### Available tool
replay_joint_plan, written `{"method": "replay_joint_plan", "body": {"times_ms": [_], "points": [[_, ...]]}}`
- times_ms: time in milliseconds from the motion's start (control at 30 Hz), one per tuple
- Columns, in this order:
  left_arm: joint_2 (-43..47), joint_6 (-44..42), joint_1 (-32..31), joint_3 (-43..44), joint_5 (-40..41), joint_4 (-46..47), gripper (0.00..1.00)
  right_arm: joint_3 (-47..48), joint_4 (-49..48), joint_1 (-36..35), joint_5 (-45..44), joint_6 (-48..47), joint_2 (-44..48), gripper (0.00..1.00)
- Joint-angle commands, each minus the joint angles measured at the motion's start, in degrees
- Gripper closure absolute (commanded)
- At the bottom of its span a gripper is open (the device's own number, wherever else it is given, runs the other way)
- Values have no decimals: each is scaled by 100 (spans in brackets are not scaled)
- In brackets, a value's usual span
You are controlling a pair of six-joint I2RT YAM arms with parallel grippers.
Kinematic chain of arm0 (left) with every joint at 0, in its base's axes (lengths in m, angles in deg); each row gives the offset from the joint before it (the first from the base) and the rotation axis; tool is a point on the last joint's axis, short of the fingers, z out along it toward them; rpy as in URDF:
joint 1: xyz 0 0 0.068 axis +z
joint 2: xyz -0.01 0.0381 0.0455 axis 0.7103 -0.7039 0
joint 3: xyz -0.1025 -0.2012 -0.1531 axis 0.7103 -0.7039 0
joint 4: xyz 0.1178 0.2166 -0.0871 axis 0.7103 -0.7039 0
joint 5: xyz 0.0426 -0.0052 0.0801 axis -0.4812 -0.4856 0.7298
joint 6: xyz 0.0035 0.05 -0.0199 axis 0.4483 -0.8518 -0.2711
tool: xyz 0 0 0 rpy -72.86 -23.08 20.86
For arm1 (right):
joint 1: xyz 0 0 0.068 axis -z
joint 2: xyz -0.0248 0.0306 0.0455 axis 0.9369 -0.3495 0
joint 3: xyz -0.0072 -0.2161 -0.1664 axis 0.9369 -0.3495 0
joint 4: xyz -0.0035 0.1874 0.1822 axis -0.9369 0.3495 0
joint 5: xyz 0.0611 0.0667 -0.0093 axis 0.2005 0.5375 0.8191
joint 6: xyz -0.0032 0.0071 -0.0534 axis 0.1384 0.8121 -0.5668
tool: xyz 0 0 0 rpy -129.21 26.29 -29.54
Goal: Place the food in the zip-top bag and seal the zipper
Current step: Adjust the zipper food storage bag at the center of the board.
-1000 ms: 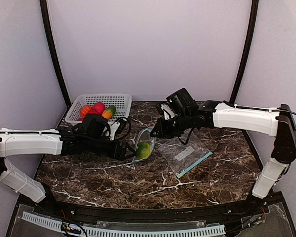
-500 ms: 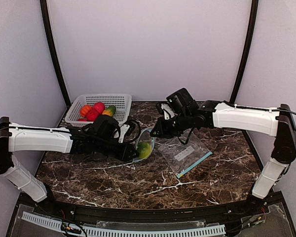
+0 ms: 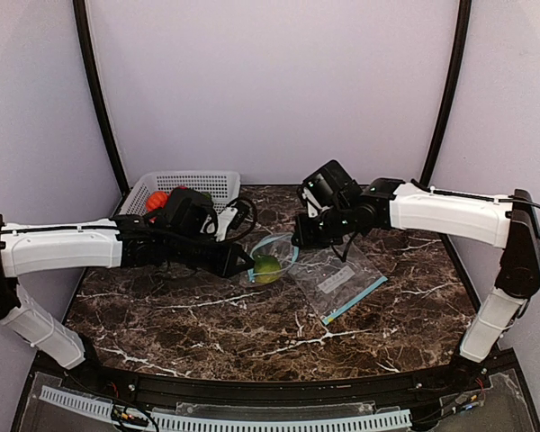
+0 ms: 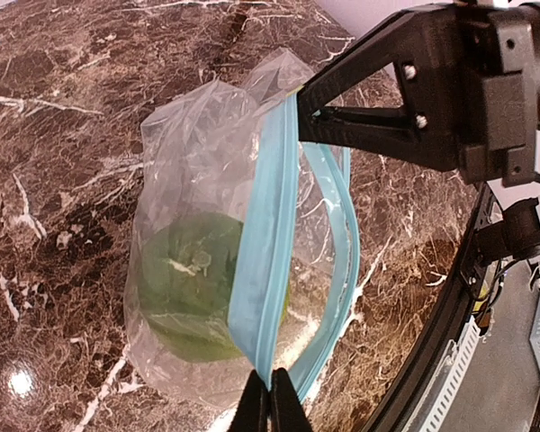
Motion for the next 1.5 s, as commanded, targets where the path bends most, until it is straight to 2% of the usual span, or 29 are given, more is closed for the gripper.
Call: {"method": "replay_joint_plan", "body": {"times_ms": [0, 100, 267, 400, 600, 900, 1067, 1267, 1467], "points": [[64, -78, -25, 305, -9, -464, 99, 110, 266, 48, -324, -252, 159, 100], [-170, 7, -26, 340, -286, -351, 99, -53, -195, 51, 356, -330, 255, 100], [-452, -168, -45, 662, 356, -935, 99, -2, -115, 21, 455, -334, 139, 100], [-521, -84, -45, 578, 61, -587, 99, -170, -718, 19, 1576, -295, 49, 100], [-602, 167, -39, 510, -281, 9, 99, -193, -872, -44, 1829, -165, -224, 100], [-597, 285, -32, 477, -233, 425, 99, -134, -804, -62, 1956, -253, -285, 100], [-443, 318, 72, 307, -183, 429, 99, -250, -445, -29, 1066, -190, -16, 100], [20, 377, 399, -309, 115, 60, 99, -466, -149, 180, 577, -213, 395, 100], [-12, 387, 403, -429, -112, -28, 99, -416, -226, 155, 926, -189, 200, 100]]}}
